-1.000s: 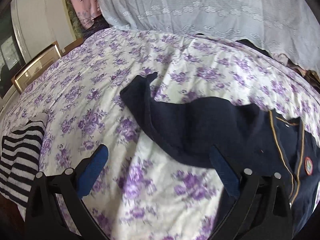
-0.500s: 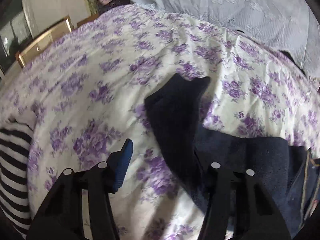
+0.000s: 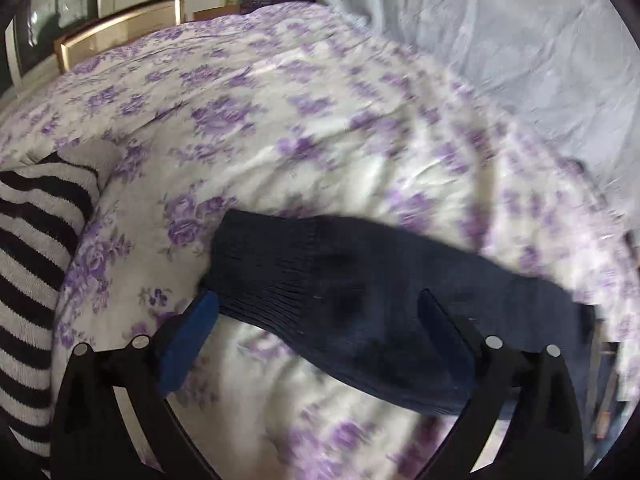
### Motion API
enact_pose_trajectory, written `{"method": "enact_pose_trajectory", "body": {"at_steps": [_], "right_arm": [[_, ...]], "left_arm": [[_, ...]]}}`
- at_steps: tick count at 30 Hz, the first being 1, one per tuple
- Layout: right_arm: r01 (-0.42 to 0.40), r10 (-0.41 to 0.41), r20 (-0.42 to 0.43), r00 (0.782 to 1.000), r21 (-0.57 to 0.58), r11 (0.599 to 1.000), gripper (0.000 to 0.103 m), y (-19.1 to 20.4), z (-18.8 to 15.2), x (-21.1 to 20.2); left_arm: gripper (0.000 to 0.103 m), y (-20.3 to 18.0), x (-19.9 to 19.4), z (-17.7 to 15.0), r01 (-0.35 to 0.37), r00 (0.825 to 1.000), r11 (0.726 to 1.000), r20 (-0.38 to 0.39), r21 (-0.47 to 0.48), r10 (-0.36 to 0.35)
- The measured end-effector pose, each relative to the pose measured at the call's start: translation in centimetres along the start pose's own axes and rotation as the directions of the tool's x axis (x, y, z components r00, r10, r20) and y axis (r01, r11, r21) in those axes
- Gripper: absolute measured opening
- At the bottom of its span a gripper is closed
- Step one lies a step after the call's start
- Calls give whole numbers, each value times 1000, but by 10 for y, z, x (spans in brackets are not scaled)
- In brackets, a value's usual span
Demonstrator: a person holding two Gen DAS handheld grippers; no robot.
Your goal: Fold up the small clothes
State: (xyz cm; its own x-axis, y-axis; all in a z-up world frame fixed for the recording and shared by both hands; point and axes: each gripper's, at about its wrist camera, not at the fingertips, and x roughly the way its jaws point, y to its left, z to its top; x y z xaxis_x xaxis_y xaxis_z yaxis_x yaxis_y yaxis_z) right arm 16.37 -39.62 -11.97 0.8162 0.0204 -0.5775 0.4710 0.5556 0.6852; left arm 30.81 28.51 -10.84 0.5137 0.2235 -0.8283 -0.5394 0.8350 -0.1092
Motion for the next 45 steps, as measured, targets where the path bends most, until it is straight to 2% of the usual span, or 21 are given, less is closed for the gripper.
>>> {"method": "enact_pose_trajectory", "body": {"at_steps": [2, 4, 7, 12, 14, 16, 19, 22, 24, 26, 27, 29, 31, 33, 34, 37, 39, 41, 42, 43, 45], "right_arm": [[-11, 6, 43, 999, 99, 995, 92, -22, 16, -10], [-24, 12, 60, 998, 197, 980, 84, -45, 31, -16], [-22, 2, 67, 998, 299, 954, 70, -72, 48, -13], [-40, 12, 79, 997, 370, 928, 50, -102, 72, 0], [-37, 1, 101, 995, 355, 934, 38, -108, 83, 4], [-27, -15, 121, 993, 342, 939, 9, -115, 89, 9], [-76, 8, 190, 982, 355, 932, 9, -119, 82, -9], [127, -184, 179, 966, 292, 948, 6, -113, 80, -20], [79, -144, 172, 975, 336, 939, 5, -131, 75, -15], [135, -194, 173, 966, 306, 943, 10, -120, 75, -24], [163, -234, 205, 950, 313, 936, 18, -117, 72, -34], [231, -355, 326, 876, 360, 904, 41, -110, 63, -67], [215, -351, 438, 828, 330, 919, 45, -94, 57, -90], [169, -227, 471, 852, 163, 972, 50, -55, 59, -85], [169, -165, 430, 887, 30, 985, 62, -25, 62, -67], [60, -15, 171, 985, -260, 964, 71, 44, 53, 6], [-50, 49, -12, 999, -304, 951, 71, 64, 43, 51], [-105, 64, -148, 987, -285, 953, 71, 62, 31, 87], [-72, 28, -166, 986, -264, 962, 69, 52, 29, 97], [-75, 38, -164, 986, -225, 971, 55, 37, 29, 99], [-113, 95, -148, 984, -123, 986, 47, 11, 42, 87]], "left_arm": [[90, 10, 7, -7, -50, 999, 999, 16, -6, 50], [80, 18, -10, -8, -24, 999, 999, 47, -25, 25], [78, 25, -50, -15, 68, 990, 997, 125, -32, -64], [93, -16, -95, -33, 164, 970, 981, 163, 98, -179], [94, -51, -97, -41, 199, 969, 962, 112, 189, -222], [94, -83, -88, -49, 200, 974, 953, 64, 230, -219], [94, -116, -63, -61, 174, 984, 953, -20, 246, -175], [97, -127, -38, -77, 125, 992, 958, -60, 258, -113], [99, -125, -35, -80, 119, 993, 960, -48, 253, -111], [99, -118, -42, -76, 149, 988, 964, -64, 221, -138], [98, -113, -48, -75, 161, 987, 965, -57, 207, -152], [98, -113, -66, -72, 189, 982, 961, -19, 201, -189], [98, -125, -82, -72, 232, 971, 948, 2, 218, -238], [98, -151, -89, -74, 274, 960, 925, -14, 263, -280], [98, -171, -91, -78, 295, 954, 907, -30, 301, -300], [98, -224, -84, -91, 305, 950, 874, -61, 379, -305], [98, -247, -75, -100, 326, 944, 853, -88, 407, -318], [98, -261, -55, -106, 322, 946, 847, -122, 424, -299], [98, -262, -44, -107, 294, 956, 854, -123, 429, -268], [98, -259, -35, -109, 272, 962, 855, -117, 442, -246], [98, -253, -36, -112, 284, 957, 829, -91, 481, -275]]}}
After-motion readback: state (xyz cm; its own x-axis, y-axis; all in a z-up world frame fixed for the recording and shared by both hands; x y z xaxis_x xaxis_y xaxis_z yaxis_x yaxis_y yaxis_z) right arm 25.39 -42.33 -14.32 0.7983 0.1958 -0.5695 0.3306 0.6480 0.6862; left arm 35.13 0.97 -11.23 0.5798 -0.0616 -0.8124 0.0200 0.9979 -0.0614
